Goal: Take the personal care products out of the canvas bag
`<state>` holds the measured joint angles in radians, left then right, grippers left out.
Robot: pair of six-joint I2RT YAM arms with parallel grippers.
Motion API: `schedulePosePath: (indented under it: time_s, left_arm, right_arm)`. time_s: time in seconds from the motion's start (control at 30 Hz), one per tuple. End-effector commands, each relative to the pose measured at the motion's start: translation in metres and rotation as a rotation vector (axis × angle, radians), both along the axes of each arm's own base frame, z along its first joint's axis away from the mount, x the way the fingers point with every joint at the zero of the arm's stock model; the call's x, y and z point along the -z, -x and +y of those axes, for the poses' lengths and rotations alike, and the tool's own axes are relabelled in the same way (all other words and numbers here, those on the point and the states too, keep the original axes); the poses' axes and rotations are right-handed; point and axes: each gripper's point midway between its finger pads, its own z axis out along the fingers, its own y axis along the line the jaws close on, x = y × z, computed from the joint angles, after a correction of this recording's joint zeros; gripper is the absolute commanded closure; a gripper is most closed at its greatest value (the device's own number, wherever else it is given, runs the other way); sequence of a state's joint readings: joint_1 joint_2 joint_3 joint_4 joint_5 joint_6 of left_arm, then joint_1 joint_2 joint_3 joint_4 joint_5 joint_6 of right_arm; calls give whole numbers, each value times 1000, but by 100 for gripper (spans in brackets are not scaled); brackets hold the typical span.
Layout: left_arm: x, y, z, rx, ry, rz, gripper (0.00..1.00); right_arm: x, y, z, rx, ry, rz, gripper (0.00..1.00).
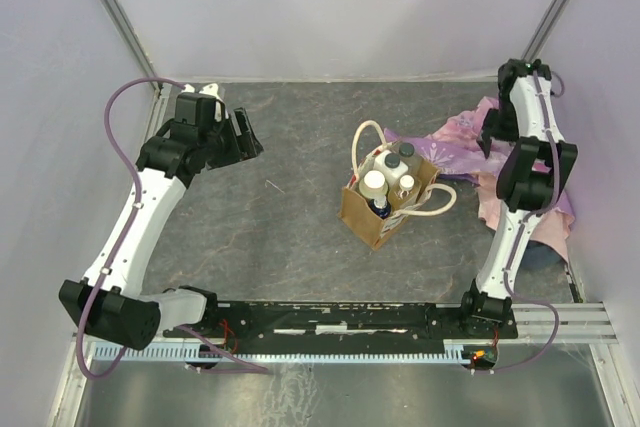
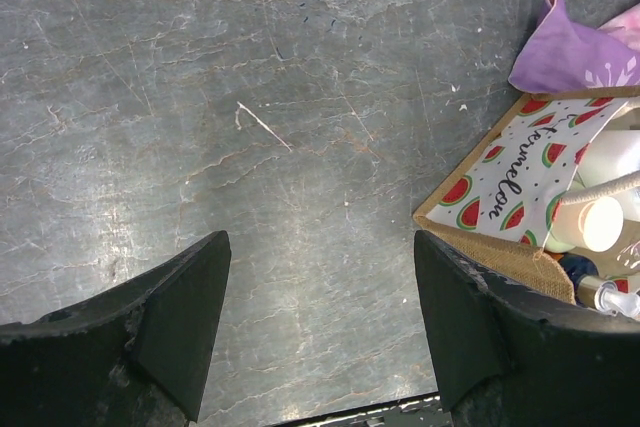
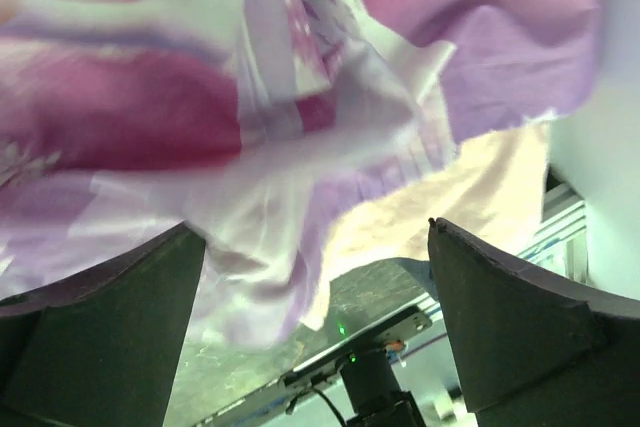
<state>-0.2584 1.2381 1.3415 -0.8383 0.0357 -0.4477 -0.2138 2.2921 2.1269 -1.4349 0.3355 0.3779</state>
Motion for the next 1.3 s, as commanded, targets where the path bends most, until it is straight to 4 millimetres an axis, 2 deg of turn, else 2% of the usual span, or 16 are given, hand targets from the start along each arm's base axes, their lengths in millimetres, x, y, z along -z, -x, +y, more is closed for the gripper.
schedulePosePath:
  time_s: [0.0,0.1,0.17,0.23,0.47,0.6,0.73,0.9,1.0,1.13,1.2,1.27]
  left_arm:
    - [-17,2,1,-6,21,-50,20]
    - [-17,2,0,-3,27,-48,20]
    - [-16,3,0,-3,27,-47,20]
    - [-15,4,1,0,24,-45,20]
    - [-10,8,3,-3,13,-41,20]
    - [-3,7,-3,15,32,-22,20]
    - [-3,7,-1,17,24,-25,20]
    - [-2,9,3,12,4,-25,20]
    - [0,10,4,15,-6,-12,20]
    - [1,9,9,0,-28,-11,20]
    - [3,9,11,-3,-34,-4,20]
    - [5,9,11,-4,-38,8,20]
  right_arm:
    - [-107,-15,14,-44,174,-304,0]
    - [-120,-17,41,-82,80,-397,0]
    - [-116,-18,61,-106,-16,-426,0]
    - [-111,-9,72,-125,-52,-394,0]
    - [-77,44,63,-106,20,-258,0]
    - [-55,56,62,-85,15,-189,0]
    - [-27,52,63,-60,-23,-144,0]
    - [17,8,64,2,-183,-145,0]
    - [28,-22,63,0,-206,-128,0]
    - [34,-62,55,0,-192,-171,0]
    - [34,-94,56,4,-208,-250,0]
    - [20,-132,54,11,-212,-367,0]
